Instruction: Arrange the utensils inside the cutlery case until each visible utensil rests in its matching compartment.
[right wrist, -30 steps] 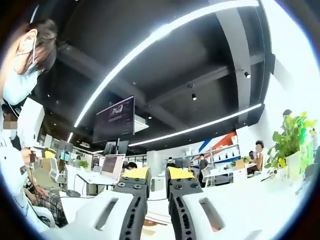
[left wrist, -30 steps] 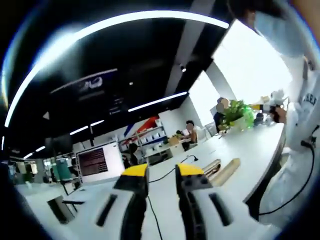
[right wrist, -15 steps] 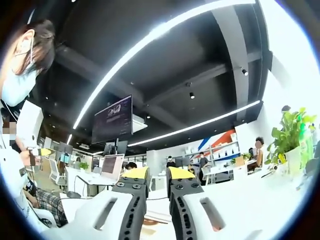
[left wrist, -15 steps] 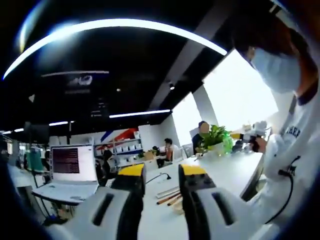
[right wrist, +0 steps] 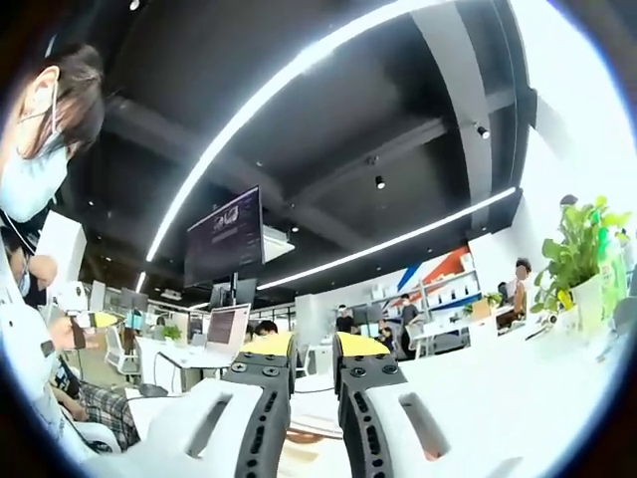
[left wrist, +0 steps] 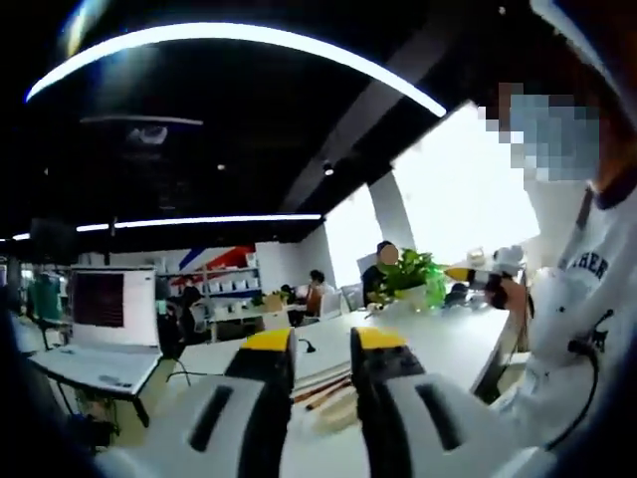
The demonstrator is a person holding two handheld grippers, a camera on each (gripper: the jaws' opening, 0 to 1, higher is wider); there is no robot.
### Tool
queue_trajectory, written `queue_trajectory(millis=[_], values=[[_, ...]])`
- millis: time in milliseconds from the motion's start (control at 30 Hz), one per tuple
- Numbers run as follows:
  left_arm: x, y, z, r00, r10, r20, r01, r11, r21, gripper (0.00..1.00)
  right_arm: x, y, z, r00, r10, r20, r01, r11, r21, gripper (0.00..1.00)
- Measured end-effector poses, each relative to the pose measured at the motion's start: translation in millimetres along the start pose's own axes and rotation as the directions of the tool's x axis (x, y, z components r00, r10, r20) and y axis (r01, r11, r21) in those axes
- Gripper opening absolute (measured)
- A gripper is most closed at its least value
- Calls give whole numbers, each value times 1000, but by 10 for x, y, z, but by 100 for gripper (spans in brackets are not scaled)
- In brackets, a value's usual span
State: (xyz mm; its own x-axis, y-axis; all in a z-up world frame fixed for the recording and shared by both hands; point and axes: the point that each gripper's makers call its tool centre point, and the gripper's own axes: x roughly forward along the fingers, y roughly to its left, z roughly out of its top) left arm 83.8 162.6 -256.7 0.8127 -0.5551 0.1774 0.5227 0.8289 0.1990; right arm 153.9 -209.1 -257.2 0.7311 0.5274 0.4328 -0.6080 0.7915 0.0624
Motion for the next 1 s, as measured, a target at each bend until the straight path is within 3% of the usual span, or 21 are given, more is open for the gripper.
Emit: queue_trajectory(millis=[267, 367, 433, 533, 667, 767, 1000], values=[[730, 98, -218, 982, -110, -152, 131, 983, 133, 12, 54, -117, -189, 999, -9, -51, 9, 1000, 4, 13], [957, 108, -323, 966, -164, -201, 196, 968, 154, 13, 67, -205, -249, 997, -28, -69, 29, 1000, 12, 13], [1072, 104, -430, 948, -198, -248, 243, 955, 167, 13, 80, -268, -292, 996, -39, -86, 40, 999, 11, 12], [1210, 151, -564, 930, -214, -298, 272, 947, 173, 13, 103, -332, -350, 994, -50, -102, 52, 999, 16, 12], [1301, 251, -629, 922, -228, -313, 286, 946, 153, 12, 178, -345, -410, 992, -45, -114, 50, 998, 41, 12], [1371, 308, -649, 919, -235, -316, 290, 946, 141, 12, 272, -287, -410, 993, -13, -113, 18, 999, 44, 11], [1477, 377, -826, 892, -244, -381, 311, 942, 126, 13, 501, -200, -455, 993, 64, -100, -58, 997, 56, 11]])
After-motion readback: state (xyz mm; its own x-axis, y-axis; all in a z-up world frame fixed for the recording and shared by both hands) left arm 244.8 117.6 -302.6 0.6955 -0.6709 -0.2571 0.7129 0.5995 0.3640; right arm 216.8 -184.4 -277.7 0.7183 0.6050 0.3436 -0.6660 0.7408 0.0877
